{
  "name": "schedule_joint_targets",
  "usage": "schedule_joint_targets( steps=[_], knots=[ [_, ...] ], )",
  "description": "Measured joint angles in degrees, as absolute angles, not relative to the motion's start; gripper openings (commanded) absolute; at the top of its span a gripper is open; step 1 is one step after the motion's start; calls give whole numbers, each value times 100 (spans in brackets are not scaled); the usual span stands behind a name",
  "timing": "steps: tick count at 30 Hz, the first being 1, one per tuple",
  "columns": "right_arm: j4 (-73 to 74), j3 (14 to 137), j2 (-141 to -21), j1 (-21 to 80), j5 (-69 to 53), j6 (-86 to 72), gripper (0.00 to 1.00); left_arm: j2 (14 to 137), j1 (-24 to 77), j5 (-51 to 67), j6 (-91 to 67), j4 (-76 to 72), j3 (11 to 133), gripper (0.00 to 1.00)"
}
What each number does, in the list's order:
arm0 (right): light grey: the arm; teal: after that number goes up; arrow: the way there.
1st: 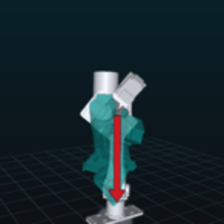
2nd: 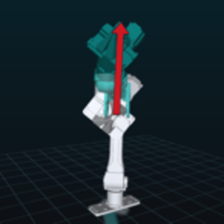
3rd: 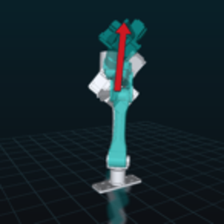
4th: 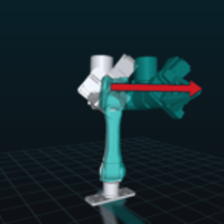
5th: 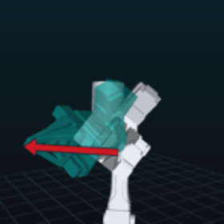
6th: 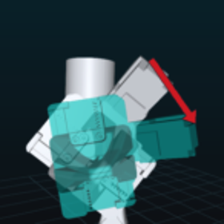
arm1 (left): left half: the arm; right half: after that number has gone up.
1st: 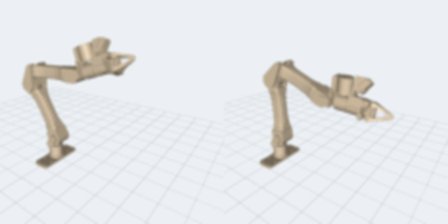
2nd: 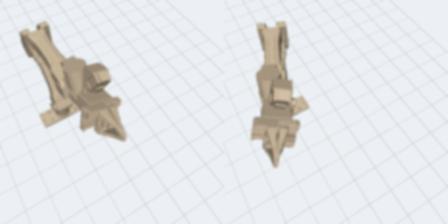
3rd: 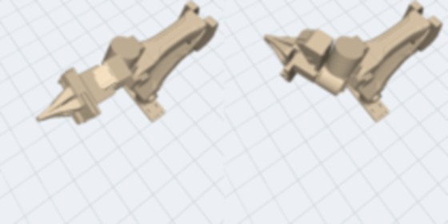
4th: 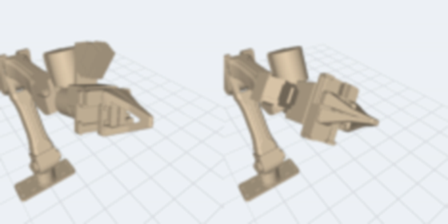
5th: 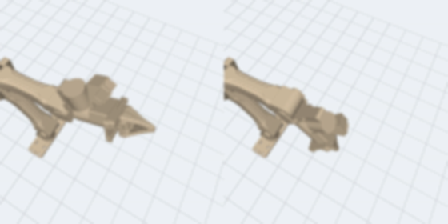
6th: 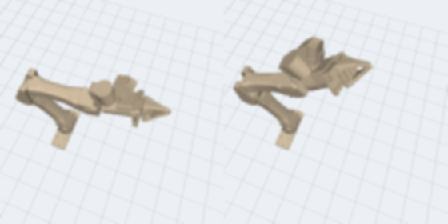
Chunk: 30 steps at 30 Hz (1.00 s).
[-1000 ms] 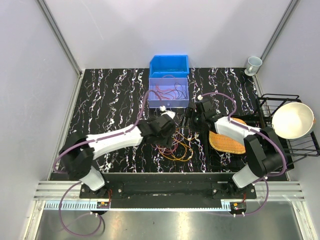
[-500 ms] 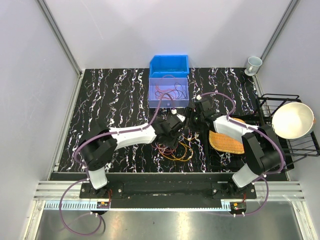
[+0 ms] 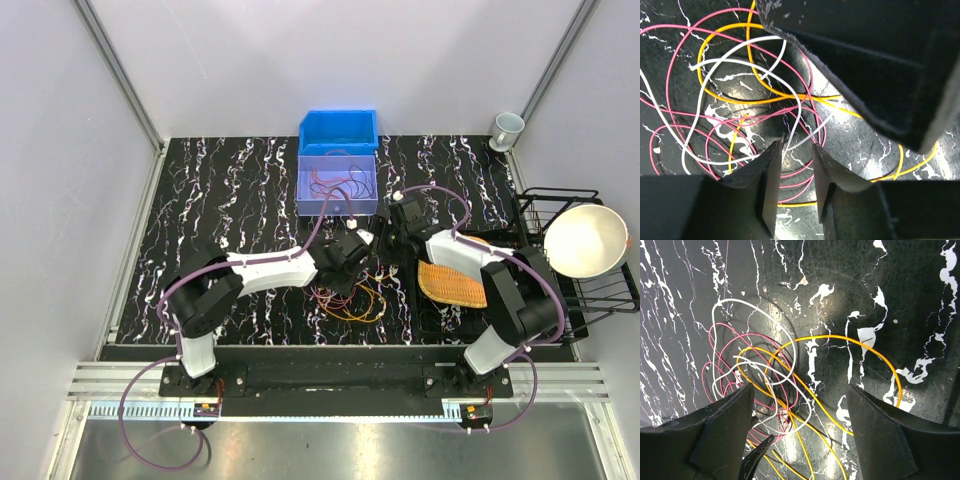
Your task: Untangle the cables
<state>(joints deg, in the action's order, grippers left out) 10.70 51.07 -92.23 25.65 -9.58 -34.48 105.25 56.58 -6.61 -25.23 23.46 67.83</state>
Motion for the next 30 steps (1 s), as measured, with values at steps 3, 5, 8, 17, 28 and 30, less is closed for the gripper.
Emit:
schedule_joint_targets(
  steps=[3, 5, 8, 17, 28, 30],
  knots=[
    [1083, 5116, -9258, 2561, -956, -3448, 80, 10569, 5658, -663, -2523, 2314, 6790, 32],
    [1105, 5116, -9286, 2552, -950, -3448, 80, 10615, 5658, -663, -2523, 2276, 6792, 31],
    [1179, 5116, -9312, 2543, -928, -3448, 80, 10672, 5658, -666, -2523, 2241, 6792, 24],
    [1203, 5120, -9362, 2539, -906, -3437, 79, 10722, 5669, -722, -2504, 2340, 6875, 0],
    [1223, 5258, -9205, 2554, -1072, -3415, 80, 10208, 5664, -965, -2316, 3524, 7999, 0],
    [1319, 5391, -9089, 2554, -1085, -3400, 80, 9878, 5638, -969, -2252, 3708, 8178, 0]
  ],
)
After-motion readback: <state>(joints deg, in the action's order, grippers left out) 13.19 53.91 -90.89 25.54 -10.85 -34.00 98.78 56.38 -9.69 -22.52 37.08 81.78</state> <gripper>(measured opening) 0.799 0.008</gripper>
